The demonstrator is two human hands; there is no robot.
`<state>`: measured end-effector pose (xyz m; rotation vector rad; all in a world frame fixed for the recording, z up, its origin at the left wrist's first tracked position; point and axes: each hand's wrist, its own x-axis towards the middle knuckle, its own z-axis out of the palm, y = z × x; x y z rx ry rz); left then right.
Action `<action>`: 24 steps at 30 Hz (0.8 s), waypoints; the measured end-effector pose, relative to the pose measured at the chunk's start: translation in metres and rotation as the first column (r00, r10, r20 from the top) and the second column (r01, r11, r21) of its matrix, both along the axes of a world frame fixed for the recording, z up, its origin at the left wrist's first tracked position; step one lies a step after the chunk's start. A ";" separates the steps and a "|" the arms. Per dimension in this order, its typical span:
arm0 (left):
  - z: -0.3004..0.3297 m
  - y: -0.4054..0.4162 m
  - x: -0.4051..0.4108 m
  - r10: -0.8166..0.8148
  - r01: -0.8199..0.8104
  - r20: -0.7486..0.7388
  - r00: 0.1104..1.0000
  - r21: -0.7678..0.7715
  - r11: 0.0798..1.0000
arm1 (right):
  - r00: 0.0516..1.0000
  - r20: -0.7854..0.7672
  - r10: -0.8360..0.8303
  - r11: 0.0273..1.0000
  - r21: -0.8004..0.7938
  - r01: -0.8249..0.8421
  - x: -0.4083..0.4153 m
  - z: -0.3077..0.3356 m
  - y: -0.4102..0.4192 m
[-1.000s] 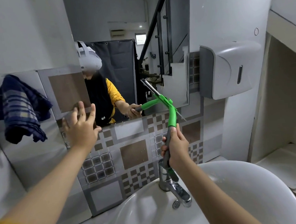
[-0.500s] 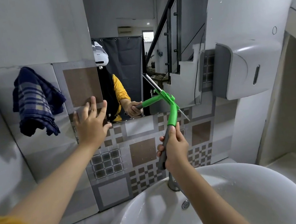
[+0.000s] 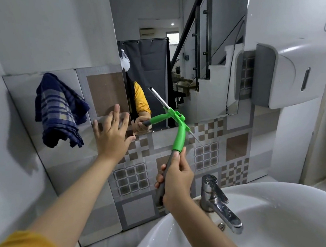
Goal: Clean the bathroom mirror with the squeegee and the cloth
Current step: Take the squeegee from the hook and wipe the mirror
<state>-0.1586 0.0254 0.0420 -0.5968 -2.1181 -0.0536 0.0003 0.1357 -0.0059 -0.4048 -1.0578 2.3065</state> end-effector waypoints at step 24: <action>0.003 -0.035 -0.001 -0.017 0.016 0.022 1.000 0.016 1.000 | 0.993 0.070 -0.097 0.827 0.561 0.041 0.013 -0.055 0.011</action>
